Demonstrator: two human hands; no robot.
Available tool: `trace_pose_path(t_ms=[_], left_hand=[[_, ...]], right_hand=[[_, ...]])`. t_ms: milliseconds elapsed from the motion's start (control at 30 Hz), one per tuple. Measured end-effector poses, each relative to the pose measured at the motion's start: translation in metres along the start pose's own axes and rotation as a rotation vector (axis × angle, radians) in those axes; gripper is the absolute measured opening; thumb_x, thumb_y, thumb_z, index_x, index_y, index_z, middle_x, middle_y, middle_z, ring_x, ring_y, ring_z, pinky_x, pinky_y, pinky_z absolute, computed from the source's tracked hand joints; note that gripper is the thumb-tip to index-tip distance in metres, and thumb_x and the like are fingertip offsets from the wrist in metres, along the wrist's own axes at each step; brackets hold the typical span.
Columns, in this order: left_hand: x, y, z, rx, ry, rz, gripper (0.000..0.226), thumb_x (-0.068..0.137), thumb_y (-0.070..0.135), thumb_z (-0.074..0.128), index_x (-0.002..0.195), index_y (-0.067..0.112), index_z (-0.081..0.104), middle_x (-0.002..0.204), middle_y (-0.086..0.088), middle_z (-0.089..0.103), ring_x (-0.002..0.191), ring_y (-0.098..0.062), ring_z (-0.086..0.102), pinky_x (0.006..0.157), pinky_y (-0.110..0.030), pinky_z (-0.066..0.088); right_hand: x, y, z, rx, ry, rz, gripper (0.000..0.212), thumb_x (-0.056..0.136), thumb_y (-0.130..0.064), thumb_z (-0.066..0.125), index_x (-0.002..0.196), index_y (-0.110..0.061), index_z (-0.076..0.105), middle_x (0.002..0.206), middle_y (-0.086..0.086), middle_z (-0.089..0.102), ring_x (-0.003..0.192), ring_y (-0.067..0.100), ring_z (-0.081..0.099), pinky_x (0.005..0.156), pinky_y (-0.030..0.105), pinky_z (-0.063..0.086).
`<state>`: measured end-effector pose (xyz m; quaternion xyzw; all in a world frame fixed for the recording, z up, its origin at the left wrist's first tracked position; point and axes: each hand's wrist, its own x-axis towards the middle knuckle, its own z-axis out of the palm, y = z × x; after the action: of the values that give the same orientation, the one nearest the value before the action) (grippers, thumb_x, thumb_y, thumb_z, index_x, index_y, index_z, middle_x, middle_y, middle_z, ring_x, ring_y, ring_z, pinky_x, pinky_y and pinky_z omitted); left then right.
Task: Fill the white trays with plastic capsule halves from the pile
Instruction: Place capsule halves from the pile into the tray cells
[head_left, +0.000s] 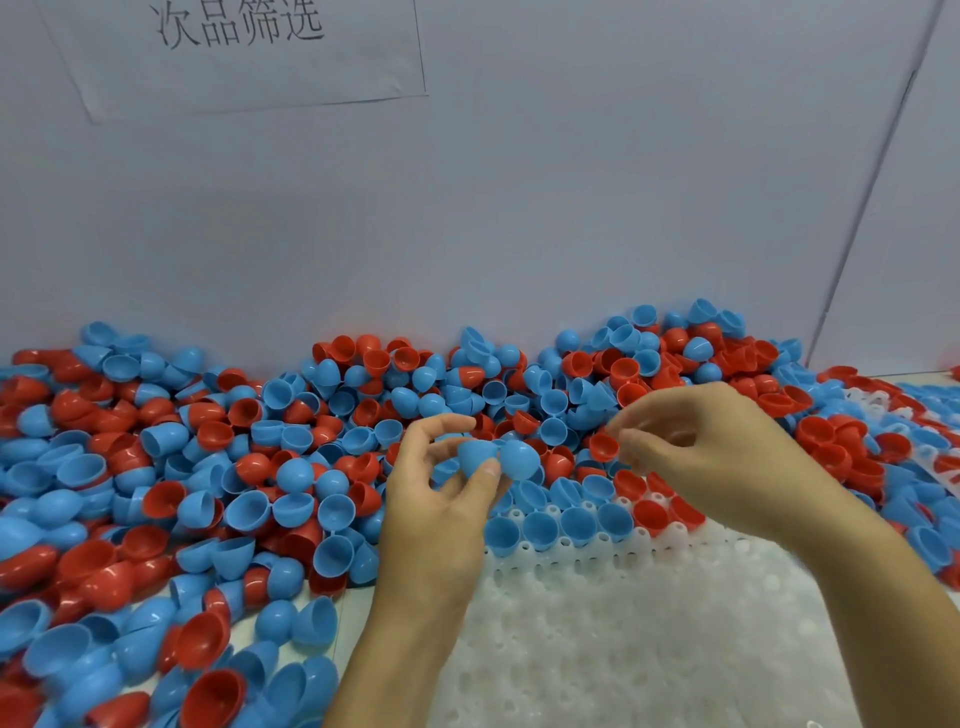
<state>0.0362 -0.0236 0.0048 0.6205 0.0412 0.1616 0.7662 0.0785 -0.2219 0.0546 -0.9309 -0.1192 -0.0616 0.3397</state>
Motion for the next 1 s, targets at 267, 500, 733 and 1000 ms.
trace_pose_path(t_ms=[267, 500, 733, 1000], left_hand=[[-0.003, 0.002, 0.003, 0.217, -0.067, 0.293, 0.047, 0.082, -0.017, 0.069, 0.101, 0.025, 0.056, 0.097, 0.015, 0.065, 0.099, -0.002, 0.071, 0.082, -0.014, 0.056], [-0.008, 0.001, 0.007, 0.279, -0.171, 0.315, 0.071, 0.083, -0.023, 0.062, 0.112, 0.041, 0.05, 0.114, 0.023, 0.061, 0.116, 0.002, 0.063, 0.094, -0.018, 0.053], [0.0, -0.002, 0.008, -0.062, -0.081, -0.105, 0.02, 0.102, 0.008, 0.05, 0.109, 0.016, 0.066, 0.109, -0.007, 0.072, 0.085, -0.021, 0.075, 0.071, -0.028, 0.061], [0.001, -0.005, 0.009, -0.117, -0.199, -0.179, 0.021, 0.097, 0.019, 0.059, 0.117, 0.013, 0.061, 0.093, -0.009, 0.078, 0.088, -0.024, 0.076, 0.072, -0.032, 0.063]], right_hand=[[-0.005, -0.047, 0.034, 0.168, -0.077, -0.031, 0.037, 0.093, -0.057, 0.052, 0.072, -0.034, 0.072, 0.078, 0.002, 0.074, 0.071, 0.018, 0.069, 0.064, 0.03, 0.059], [-0.003, -0.036, 0.038, 0.245, -0.153, 0.043, 0.023, 0.091, -0.041, 0.067, 0.083, -0.024, 0.078, 0.083, 0.003, 0.074, 0.064, 0.007, 0.061, 0.065, 0.034, 0.057], [-0.001, -0.03, 0.035, 0.221, -0.074, -0.018, 0.014, 0.092, -0.026, 0.068, 0.08, -0.028, 0.076, 0.075, -0.013, 0.072, 0.07, 0.003, 0.065, 0.062, 0.02, 0.054], [-0.001, -0.032, 0.042, 0.18, -0.109, -0.12, 0.014, 0.089, -0.018, 0.071, 0.092, -0.03, 0.078, 0.076, -0.016, 0.071, 0.069, -0.003, 0.065, 0.058, 0.011, 0.049]])
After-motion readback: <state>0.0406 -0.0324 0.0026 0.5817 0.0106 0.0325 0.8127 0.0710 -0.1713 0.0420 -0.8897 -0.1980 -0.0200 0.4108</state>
